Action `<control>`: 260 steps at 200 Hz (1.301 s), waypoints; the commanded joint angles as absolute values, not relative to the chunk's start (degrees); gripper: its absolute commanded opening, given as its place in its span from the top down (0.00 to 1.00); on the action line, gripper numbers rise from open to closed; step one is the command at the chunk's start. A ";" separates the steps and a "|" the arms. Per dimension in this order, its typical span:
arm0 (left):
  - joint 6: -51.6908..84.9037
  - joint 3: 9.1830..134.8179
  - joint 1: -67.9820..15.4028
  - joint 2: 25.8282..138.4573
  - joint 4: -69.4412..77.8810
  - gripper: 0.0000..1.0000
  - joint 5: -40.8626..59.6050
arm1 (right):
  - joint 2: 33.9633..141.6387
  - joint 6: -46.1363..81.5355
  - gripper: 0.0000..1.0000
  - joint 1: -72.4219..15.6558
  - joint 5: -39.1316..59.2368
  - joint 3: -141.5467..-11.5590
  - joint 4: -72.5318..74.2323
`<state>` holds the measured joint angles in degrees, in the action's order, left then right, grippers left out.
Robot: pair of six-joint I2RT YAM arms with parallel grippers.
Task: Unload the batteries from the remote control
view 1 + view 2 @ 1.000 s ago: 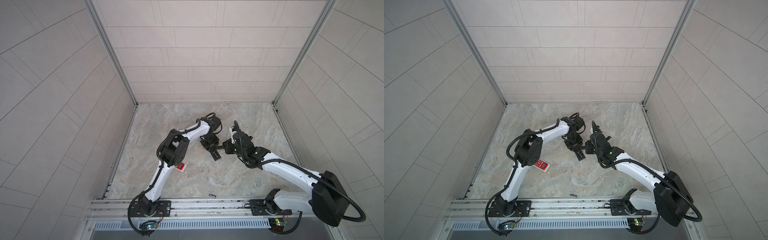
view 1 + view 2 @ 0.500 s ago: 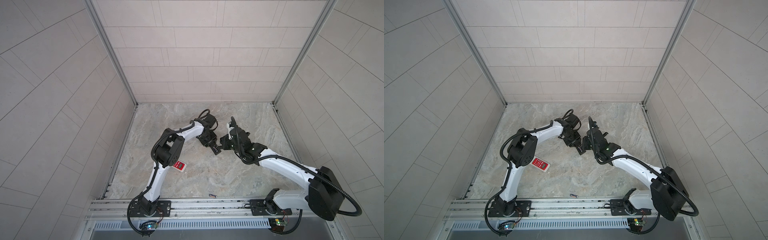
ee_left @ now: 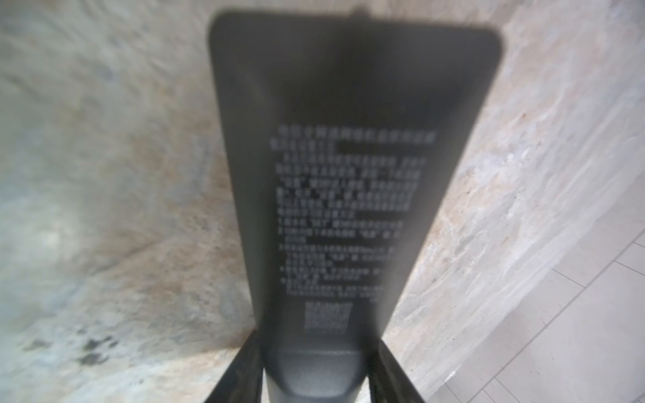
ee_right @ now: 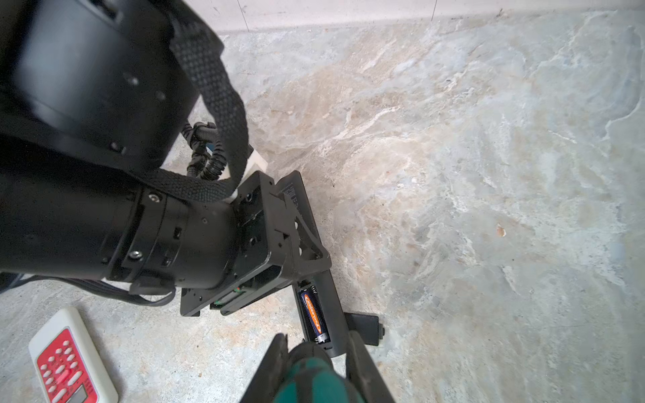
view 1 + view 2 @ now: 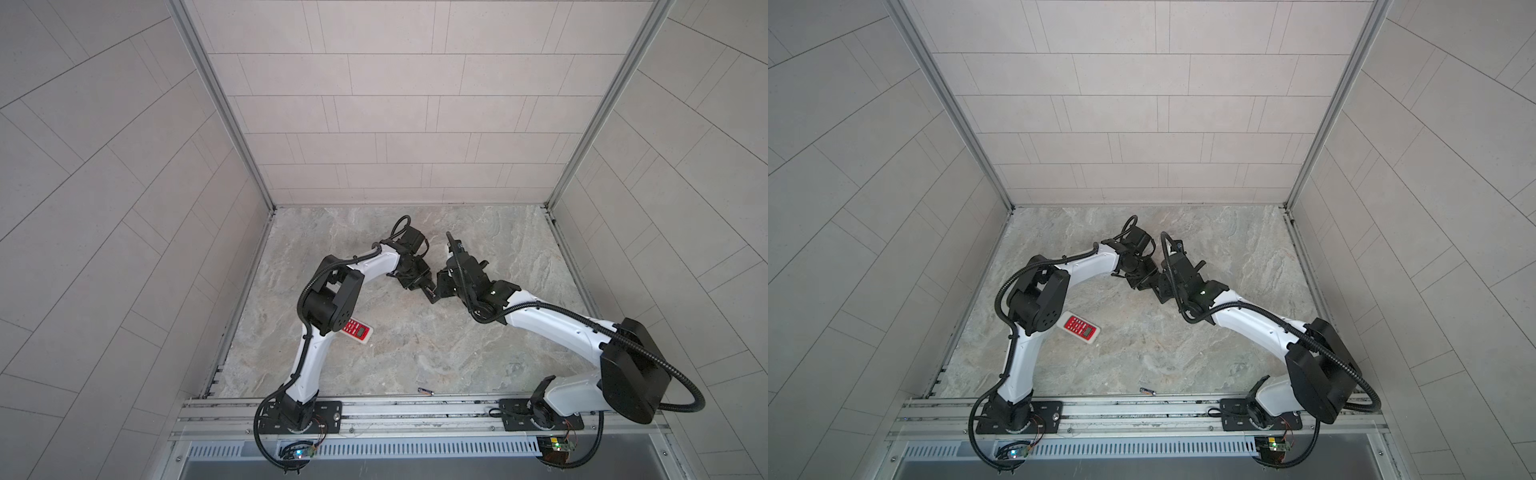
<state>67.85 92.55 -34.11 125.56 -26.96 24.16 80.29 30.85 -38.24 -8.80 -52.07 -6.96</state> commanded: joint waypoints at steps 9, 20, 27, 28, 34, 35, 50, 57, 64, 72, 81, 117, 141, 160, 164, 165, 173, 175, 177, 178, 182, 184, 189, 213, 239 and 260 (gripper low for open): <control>67.57 90.32 -33.57 123.82 -23.34 1.00 25.37 | 82.43 29.32 1.00 -38.50 -12.03 -53.61 -5.85; 67.50 89.88 -33.34 123.84 -22.90 1.00 25.73 | 82.95 29.27 1.00 -38.59 -12.64 -53.95 -5.64; 67.50 89.59 -33.31 123.83 -22.58 1.00 25.75 | 83.29 29.27 1.00 -38.67 -13.07 -54.34 -5.85; 67.50 89.58 -33.31 123.83 -22.54 1.00 25.84 | 83.35 29.27 1.00 -38.72 -13.12 -54.37 -5.87; 67.50 89.35 -33.22 123.84 -22.28 1.00 25.92 | 83.71 29.27 1.00 -38.89 -13.56 -54.57 -6.05; 67.50 89.32 -33.22 123.84 -22.26 1.00 25.92 | 83.73 29.27 1.00 -38.91 -13.59 -54.62 -6.06; 67.68 88.95 -33.20 123.84 -21.72 1.00 26.21 | 84.02 28.96 1.00 -39.52 -14.60 -54.62 -5.41; 67.68 88.86 -33.14 123.88 -21.71 1.00 26.27 | 84.11 28.90 1.00 -39.71 -15.22 -54.57 -5.11; 67.68 88.81 -33.15 123.95 -21.62 1.00 26.36 | 84.19 29.00 1.00 -39.85 -15.82 -54.54 -5.12; 67.83 88.69 -33.15 123.87 -21.58 1.00 26.36 | 84.13 28.94 1.00 -39.86 -16.28 -54.38 -4.78; 67.92 88.43 -33.15 123.88 -21.33 1.00 26.44 | 84.06 28.85 1.00 -39.81 -16.62 -54.02 -4.11; 67.87 88.25 -33.19 124.00 -21.62 1.00 26.53 | 84.03 28.22 1.00 -40.06 -17.87 -53.75 -2.97; 67.77 88.42 -33.09 124.09 -21.95 1.00 26.50 | 85.81 27.94 1.00 -40.08 -17.61 -54.02 -2.10; 67.76 88.33 -33.03 124.10 -22.15 1.00 26.46 | 87.00 28.04 1.00 -40.31 -18.34 -54.57 -2.44; 67.85 88.32 -33.11 124.10 -22.21 1.00 26.46 | 87.24 27.88 1.00 -40.36 -18.45 -54.60 -2.34; 67.85 88.28 -33.12 124.10 -22.18 1.00 26.46 | 87.26 27.83 1.00 -40.35 -18.45 -54.59 -2.31; 67.85 88.23 -33.05 124.08 -22.06 1.00 26.46 | 87.49 27.53 1.00 -40.42 -18.37 -54.60 -2.09; 67.85 88.24 -33.05 124.07 -22.06 1.00 26.46 | 87.57 27.47 1.00 -40.36 -18.44 -54.67 -2.04; 67.85 88.24 -33.09 124.09 -22.02 1.00 26.43 | 87.66 27.39 1.00 -40.39 -18.43 -54.71 -2.05; 67.85 88.24 -33.11 124.10 -22.04 1.00 26.44 | 87.73 27.32 1.00 -40.37 -18.40 -54.73 -2.03; 67.86 88.24 -33.05 124.10 -22.06 1.00 26.40 | 87.85 27.18 1.00 -40.43 -18.40 -54.85 -2.24; 67.90 88.18 -33.11 124.01 -22.06 1.00 26.44 | 87.95 27.10 1.00 -40.45 -18.44 -54.96 -2.34; 67.87 88.15 -33.07 124.10 -22.06 1.00 26.45 | 88.14 26.87 1.00 -40.51 -18.37 -55.01 -2.53; 67.92 88.15 -33.05 124.27 -21.80 1.00 26.55 | 88.92 26.52 1.00 -40.87 -18.46 -55.38 -2.93; 67.94 88.15 -32.98 124.61 -21.47 1.00 26.89 | 89.30 28.16 1.00 -40.96 -17.33 -55.14 -2.60; 67.94 87.98 -32.95 124.54 -21.15 1.00 26.92 | 88.97 29.21 1.00 -41.09 -17.14 -54.93 -2.25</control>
